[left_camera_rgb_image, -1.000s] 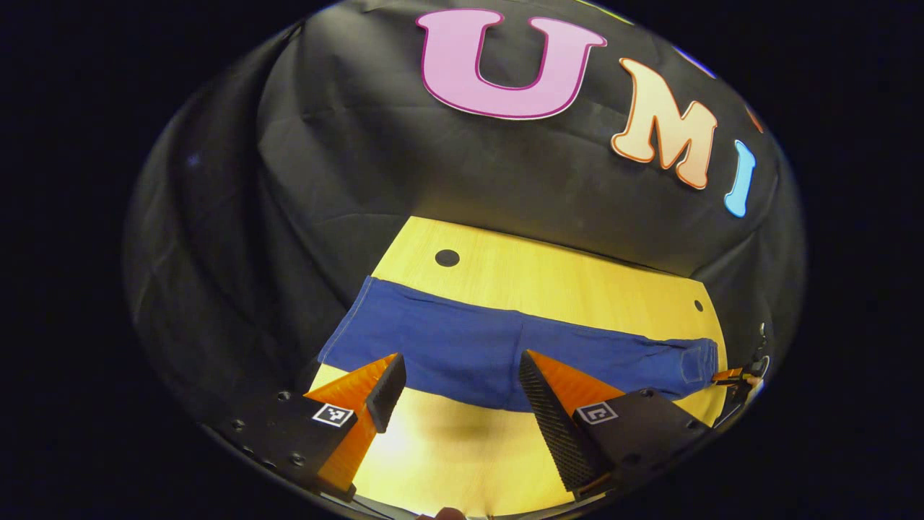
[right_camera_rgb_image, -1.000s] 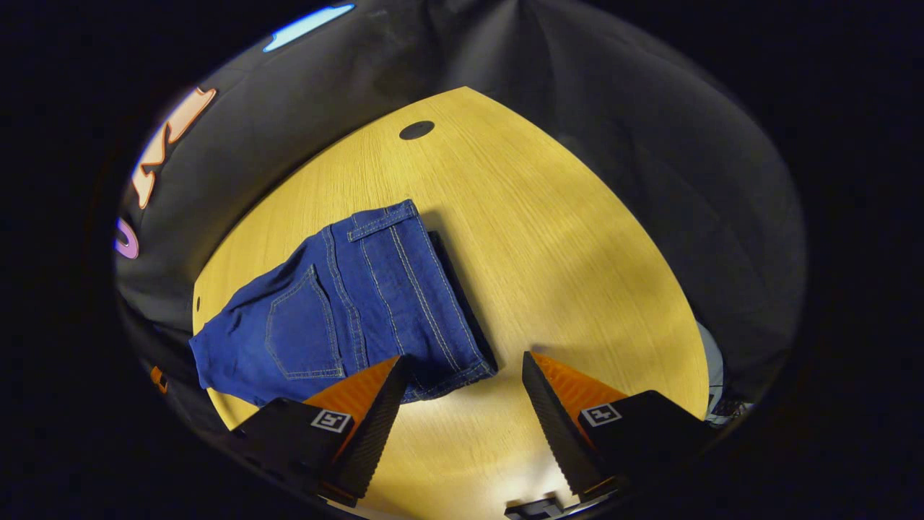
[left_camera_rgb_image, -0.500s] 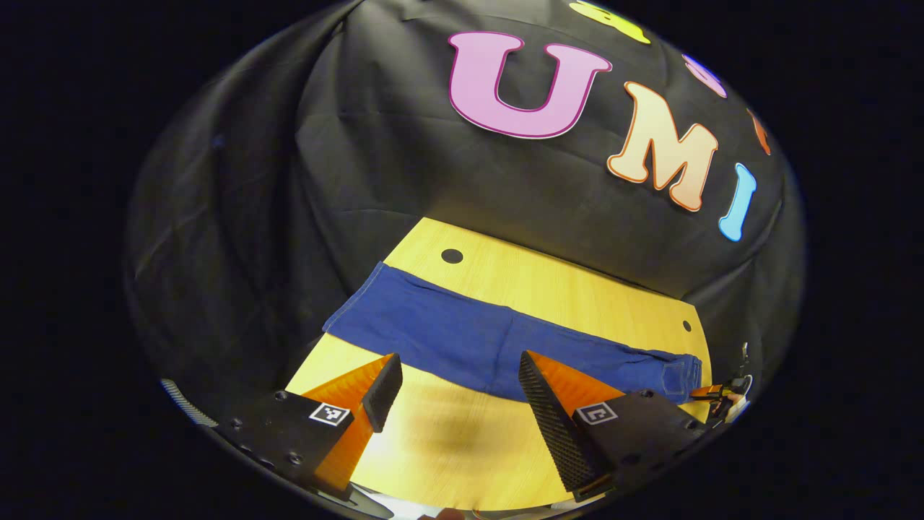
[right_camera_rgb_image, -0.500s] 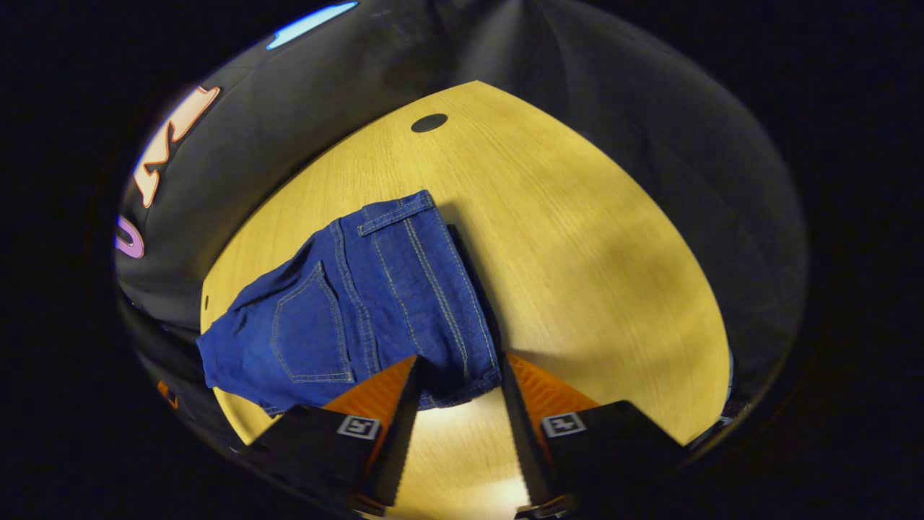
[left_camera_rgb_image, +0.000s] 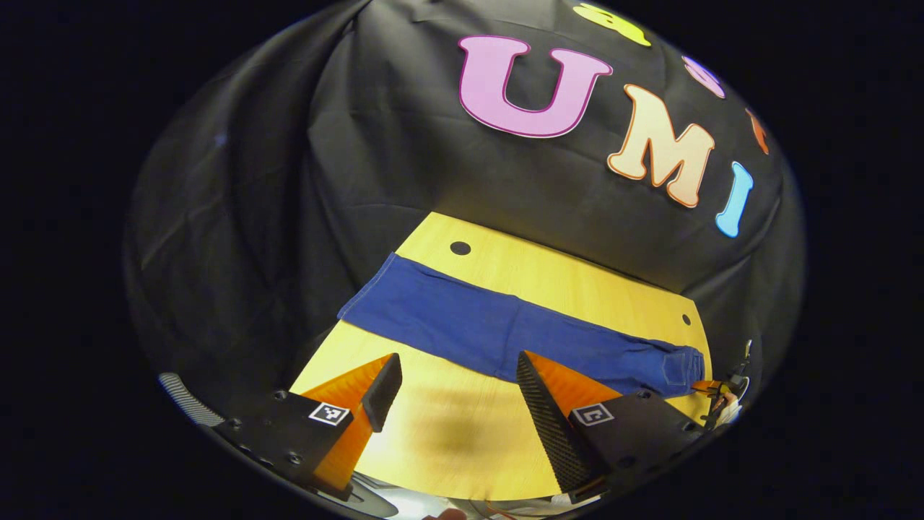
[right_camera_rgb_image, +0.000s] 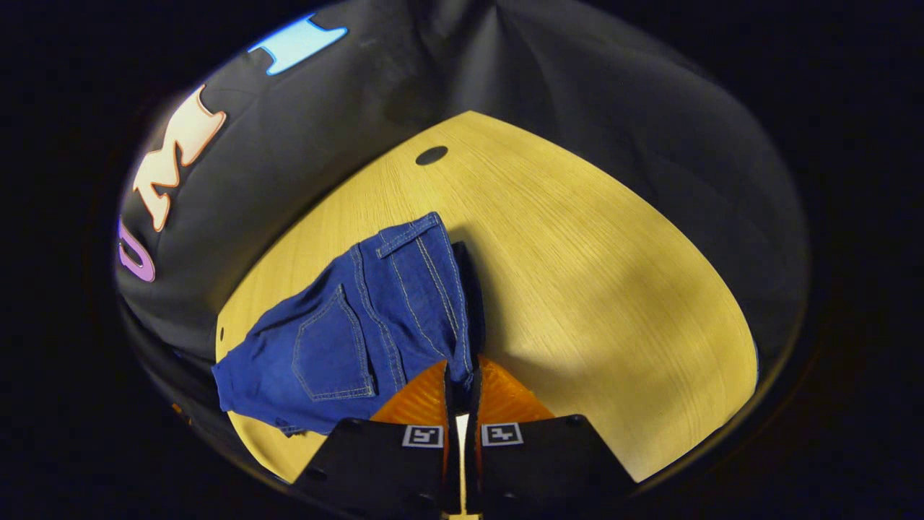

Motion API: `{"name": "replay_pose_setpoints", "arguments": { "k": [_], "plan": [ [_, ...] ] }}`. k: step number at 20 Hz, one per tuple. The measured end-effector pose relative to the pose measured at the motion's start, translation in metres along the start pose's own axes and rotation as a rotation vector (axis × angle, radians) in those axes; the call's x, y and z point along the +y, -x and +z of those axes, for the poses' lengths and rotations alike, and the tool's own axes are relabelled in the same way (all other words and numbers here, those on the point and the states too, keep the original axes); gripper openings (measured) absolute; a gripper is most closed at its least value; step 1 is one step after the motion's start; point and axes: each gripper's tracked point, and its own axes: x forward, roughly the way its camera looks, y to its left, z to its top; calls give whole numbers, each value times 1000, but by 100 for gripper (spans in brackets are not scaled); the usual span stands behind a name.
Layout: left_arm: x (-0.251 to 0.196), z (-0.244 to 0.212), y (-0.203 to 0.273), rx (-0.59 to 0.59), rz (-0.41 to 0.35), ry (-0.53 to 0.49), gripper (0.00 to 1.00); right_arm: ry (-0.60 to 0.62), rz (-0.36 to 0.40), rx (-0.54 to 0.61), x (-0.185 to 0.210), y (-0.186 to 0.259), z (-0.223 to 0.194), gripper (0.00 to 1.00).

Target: Grasp the waist and the cuffs of the jeans and fold them to make the two legs overlap; first hold the waist and fold one-third of the jeans toward the cuffs, then hold the cuffs and fold the remaining one-third in the same direction to finish folding.

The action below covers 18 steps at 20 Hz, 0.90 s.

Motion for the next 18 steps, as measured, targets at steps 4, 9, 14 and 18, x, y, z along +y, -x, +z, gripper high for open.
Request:
{"name": "replay_pose_setpoints", "arguments": {
  "k": [4,9,14,18],
  "plan": [
    [6,-1,2,2,-61,-8,95,-21,13,-116,10,19,8,1],
    [17,9,-24,25,-181,-46,96,50,-49,-244,32,60,8,4],
    [31,12,-55,78,-299,-94,96,120,-99,-361,67,98,-1,4],
    [45,13,-70,100,-367,-160,96,108,-69,-409,77,114,-8,4]
  ]
}}
